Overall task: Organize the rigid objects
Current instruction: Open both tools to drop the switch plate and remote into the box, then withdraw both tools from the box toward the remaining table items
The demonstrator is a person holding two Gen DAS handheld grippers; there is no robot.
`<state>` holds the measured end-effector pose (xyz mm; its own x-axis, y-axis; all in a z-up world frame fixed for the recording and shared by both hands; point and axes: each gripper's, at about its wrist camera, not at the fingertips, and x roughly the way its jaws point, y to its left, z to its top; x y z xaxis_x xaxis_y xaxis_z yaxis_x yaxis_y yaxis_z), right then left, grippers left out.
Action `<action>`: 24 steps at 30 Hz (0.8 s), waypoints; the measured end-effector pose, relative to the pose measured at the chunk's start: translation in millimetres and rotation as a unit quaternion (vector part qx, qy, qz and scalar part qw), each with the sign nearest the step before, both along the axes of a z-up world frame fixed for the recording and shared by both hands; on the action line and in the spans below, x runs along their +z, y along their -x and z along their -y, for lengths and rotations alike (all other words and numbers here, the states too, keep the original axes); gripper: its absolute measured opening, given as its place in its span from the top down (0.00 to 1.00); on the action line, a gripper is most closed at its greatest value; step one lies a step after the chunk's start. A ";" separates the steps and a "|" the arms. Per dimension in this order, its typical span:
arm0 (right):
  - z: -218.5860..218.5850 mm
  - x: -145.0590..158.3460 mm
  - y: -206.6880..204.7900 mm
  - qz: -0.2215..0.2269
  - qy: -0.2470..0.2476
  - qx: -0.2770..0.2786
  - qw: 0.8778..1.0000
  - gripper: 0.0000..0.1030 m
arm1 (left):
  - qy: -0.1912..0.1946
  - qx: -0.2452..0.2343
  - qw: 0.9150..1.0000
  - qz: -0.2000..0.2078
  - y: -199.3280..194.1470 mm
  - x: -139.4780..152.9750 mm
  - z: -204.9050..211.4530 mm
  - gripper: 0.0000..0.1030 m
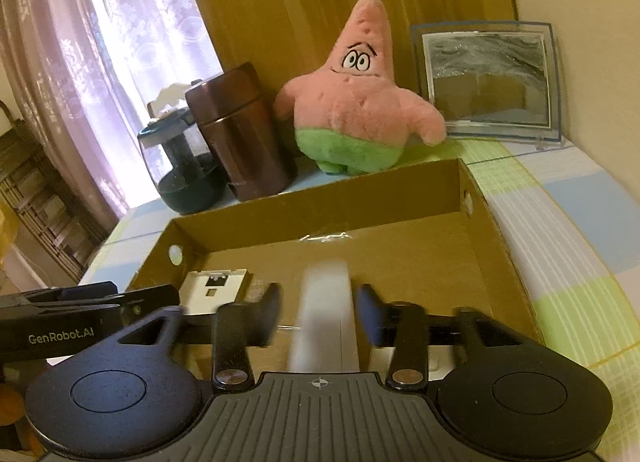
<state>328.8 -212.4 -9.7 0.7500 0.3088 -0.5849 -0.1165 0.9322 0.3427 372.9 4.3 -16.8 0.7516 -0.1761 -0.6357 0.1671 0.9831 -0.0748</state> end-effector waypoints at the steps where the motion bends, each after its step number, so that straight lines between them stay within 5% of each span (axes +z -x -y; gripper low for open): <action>1: 1.1 0.7 1.2 0.007 -0.001 -0.004 1.000 0.34 | 0.000 0.002 1.000 -0.001 -0.1 -0.6 -1.0 0.15; 24: 25.9 20.6 25.6 0.034 0.010 -0.033 0.999 0.34 | -0.022 -0.015 0.999 0.023 27.5 16.5 4.0 0.15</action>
